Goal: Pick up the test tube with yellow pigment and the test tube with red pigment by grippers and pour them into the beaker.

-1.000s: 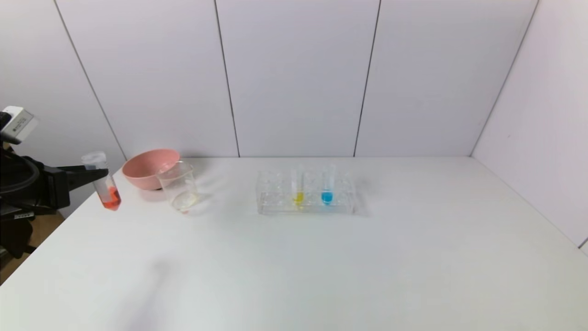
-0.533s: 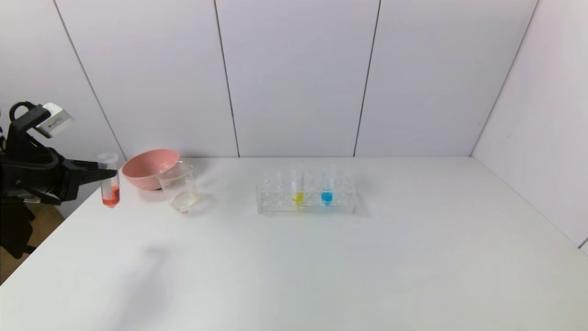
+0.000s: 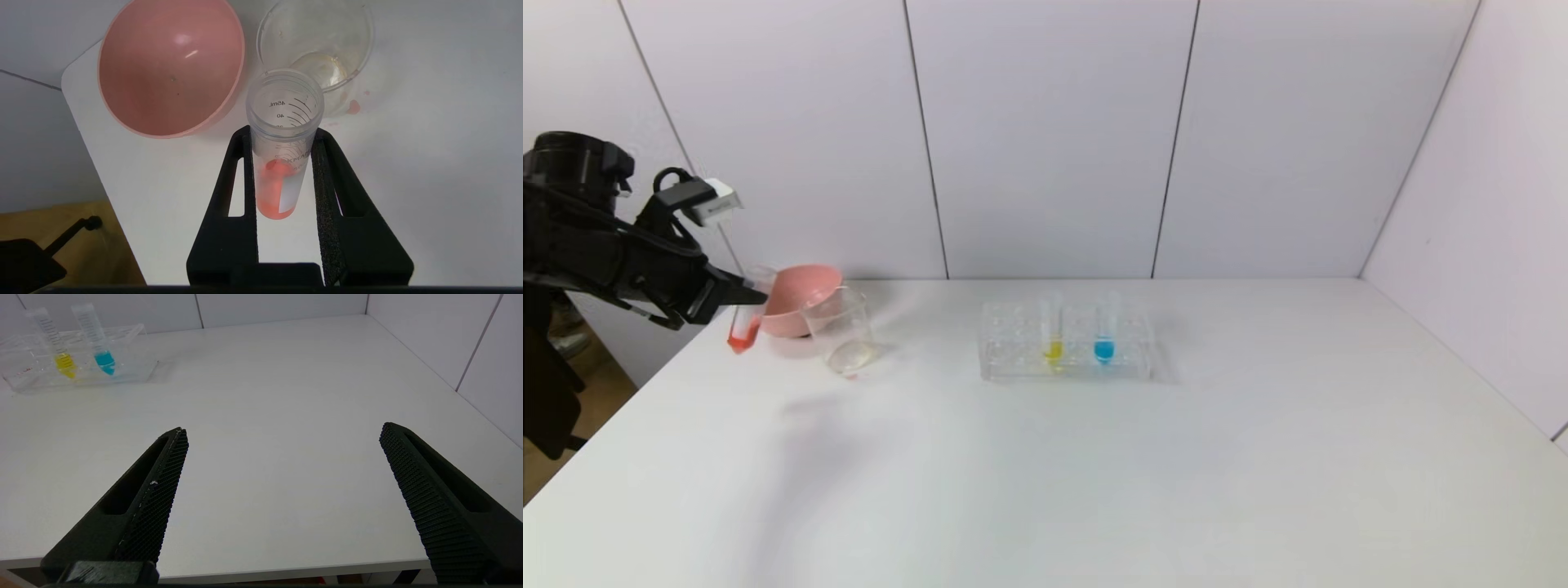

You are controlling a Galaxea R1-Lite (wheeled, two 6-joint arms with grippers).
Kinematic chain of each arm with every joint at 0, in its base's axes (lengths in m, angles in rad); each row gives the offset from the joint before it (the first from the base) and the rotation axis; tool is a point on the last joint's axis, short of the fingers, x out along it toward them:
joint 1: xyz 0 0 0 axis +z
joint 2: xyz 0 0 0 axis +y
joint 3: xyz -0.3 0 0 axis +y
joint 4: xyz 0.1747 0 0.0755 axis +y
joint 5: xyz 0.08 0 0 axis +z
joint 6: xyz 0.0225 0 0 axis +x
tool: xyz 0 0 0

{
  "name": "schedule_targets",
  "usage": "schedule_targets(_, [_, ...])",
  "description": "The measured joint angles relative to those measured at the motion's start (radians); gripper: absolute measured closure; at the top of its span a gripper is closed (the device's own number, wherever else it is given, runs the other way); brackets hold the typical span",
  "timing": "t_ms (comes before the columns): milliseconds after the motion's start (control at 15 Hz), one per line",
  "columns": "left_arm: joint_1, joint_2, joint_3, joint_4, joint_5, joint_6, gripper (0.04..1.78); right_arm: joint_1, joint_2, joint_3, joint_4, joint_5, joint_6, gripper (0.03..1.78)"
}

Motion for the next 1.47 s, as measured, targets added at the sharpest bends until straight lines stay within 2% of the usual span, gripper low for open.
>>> schedule_targets(333, [-0.070, 0.103, -0.235, 0.151, 0.159, 0.056, 1.40, 0.000, 0.000, 0.000, 0.000, 0.000, 0.000, 0.10])
schedule_targets(667, [-0.130, 0.185, -0.470, 0.368, 0.281, 0.121, 1.40, 0.000, 0.000, 0.000, 0.000, 0.000, 0.000, 0.10])
schedule_targets(867, [-0.164, 0.213, -0.507, 0.406, 0.394, 0.232, 1.40, 0.000, 0.000, 0.000, 0.000, 0.000, 0.000, 0.10])
schedule_targets(1267, [-0.235, 0.224, -0.520, 0.400, 0.630, 0.353, 1.40, 0.000, 0.000, 0.000, 0.000, 0.000, 0.000, 0.10])
schedule_targets(1467, [-0.258, 0.226, -0.521, 0.390, 0.661, 0.380, 1.40, 0.000, 0.000, 0.000, 0.000, 0.000, 0.000, 0.10])
